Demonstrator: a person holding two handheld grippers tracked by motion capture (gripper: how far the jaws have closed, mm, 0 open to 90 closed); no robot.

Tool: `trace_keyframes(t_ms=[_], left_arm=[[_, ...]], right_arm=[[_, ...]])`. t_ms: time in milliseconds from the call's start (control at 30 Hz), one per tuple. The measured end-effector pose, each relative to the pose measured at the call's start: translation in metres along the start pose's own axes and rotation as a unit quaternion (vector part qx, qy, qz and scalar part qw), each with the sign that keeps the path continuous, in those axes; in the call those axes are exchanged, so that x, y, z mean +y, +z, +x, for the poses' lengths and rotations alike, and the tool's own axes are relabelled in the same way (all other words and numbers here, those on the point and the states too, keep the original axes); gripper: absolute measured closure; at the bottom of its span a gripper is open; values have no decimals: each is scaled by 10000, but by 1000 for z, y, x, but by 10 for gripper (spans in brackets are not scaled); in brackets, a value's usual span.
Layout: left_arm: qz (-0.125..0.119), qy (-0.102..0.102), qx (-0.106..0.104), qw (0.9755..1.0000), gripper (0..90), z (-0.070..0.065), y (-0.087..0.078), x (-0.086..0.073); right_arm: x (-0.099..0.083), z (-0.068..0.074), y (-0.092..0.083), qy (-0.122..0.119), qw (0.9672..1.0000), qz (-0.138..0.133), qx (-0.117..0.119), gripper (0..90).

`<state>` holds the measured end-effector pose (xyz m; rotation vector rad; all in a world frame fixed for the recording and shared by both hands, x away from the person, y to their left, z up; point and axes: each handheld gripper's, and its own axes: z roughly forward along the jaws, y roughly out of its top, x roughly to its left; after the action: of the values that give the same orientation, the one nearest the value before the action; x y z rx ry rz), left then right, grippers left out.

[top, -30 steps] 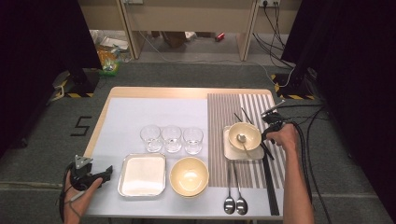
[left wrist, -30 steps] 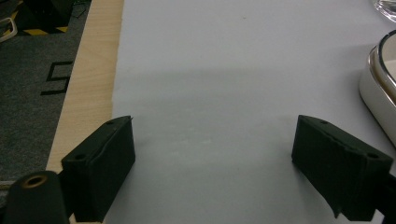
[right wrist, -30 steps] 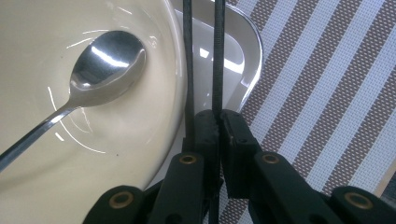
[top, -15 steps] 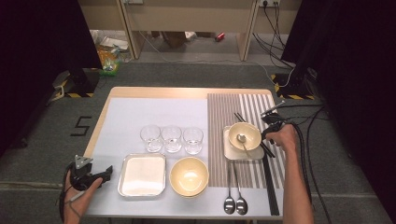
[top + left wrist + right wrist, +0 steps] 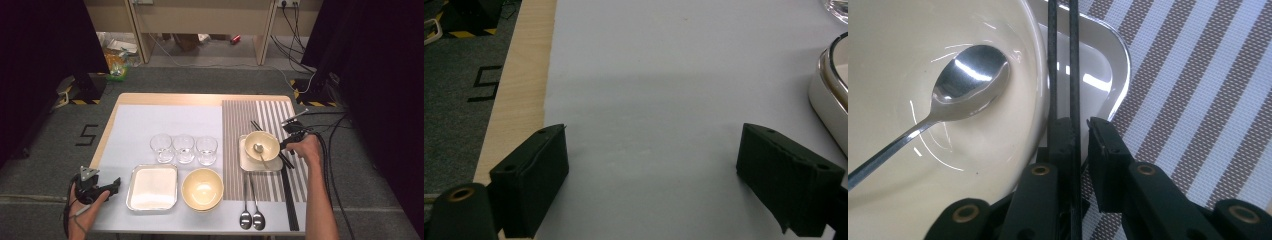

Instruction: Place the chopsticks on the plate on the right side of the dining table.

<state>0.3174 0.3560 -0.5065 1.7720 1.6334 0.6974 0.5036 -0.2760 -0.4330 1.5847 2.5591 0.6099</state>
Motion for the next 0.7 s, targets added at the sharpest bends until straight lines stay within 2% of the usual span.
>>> trace_keyframes(t_ms=[233,267,467,500,700], left_arm=[[4,9,7,10000,123,0,0,0],[6,15,6,10000,123,0,0,0],[2,6,6,10000,123,0,0,0],[3,8,5,10000,123,0,0,0],[4,5,3,10000,123,0,0,0]], right_arm=[[-9,-1,-9,-76,9999,-151,0,789],[-10,-1,-9,-23,9999,-110,9,789],[-13,-1,-1,-57,10000,-11,81,831],[-13,-1,0,-121,9999,-30,70,841],[-13,-1,0,-86,9999,-70,52,851]])
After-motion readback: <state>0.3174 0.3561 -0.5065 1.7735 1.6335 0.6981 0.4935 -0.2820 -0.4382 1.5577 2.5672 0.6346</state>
